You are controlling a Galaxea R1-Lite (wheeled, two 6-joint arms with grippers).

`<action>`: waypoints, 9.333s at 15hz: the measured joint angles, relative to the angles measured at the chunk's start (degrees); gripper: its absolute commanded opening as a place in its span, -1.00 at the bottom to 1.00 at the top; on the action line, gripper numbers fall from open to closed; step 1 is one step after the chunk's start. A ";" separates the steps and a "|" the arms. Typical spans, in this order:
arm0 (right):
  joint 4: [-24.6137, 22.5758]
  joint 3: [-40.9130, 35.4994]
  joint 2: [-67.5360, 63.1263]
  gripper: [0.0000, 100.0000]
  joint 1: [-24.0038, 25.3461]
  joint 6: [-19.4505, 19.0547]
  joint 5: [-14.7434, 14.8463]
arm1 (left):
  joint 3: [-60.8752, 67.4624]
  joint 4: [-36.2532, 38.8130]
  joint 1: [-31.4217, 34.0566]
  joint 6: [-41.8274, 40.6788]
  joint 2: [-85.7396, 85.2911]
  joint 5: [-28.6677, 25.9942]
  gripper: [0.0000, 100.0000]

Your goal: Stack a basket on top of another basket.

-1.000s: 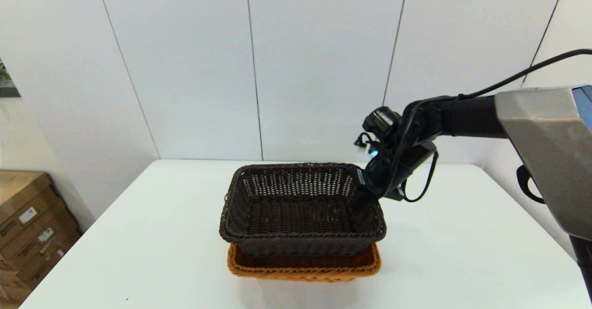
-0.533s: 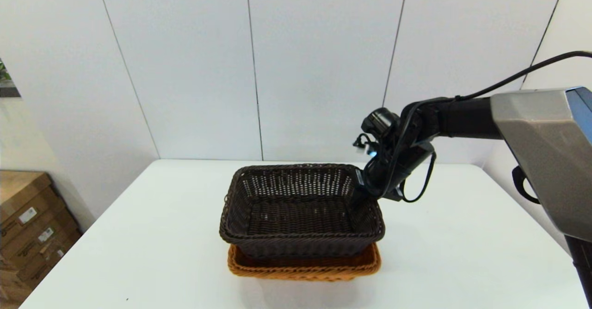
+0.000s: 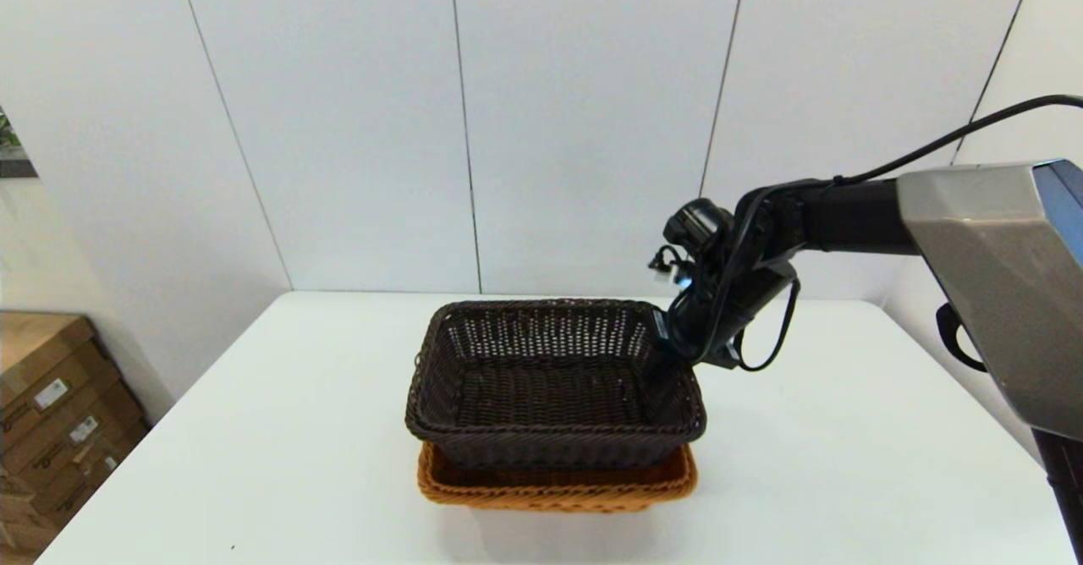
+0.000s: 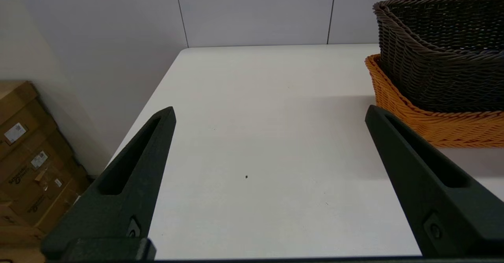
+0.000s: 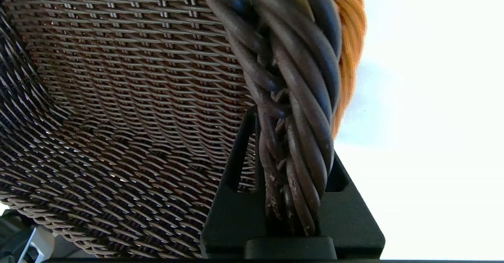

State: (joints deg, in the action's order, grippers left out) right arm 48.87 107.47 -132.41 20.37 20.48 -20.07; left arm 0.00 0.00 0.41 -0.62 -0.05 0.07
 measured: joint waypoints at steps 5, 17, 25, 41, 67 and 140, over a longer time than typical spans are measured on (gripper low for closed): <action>0.22 -0.33 0.83 -1.00 -0.45 0.07 -0.09 | 0.00 0.00 0.00 0.00 0.00 -0.02 1.00; 2.15 -0.55 1.02 -1.00 -0.37 -0.06 -0.38 | 0.00 0.00 0.00 0.00 0.00 0.00 1.00; 2.17 -0.44 1.02 1.00 -0.26 0.07 -0.46 | 0.00 0.00 0.00 0.00 0.00 0.00 1.00; 2.15 -0.34 4.66 1.00 -3.86 -0.43 -0.09 | 0.00 0.00 0.00 0.02 0.00 0.00 1.00; 1.16 -57.22 102.18 1.00 -26.17 -19.66 6.56 | 0.00 0.00 0.00 0.02 0.00 0.00 1.00; -48.63 -107.47 132.49 1.00 -20.70 -20.86 19.65 | 0.00 0.00 0.00 0.02 0.00 0.02 1.00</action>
State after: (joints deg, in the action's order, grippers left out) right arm 0.24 0.00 0.07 -0.33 -0.38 -0.41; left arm 0.00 0.00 0.41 -0.60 -0.05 0.10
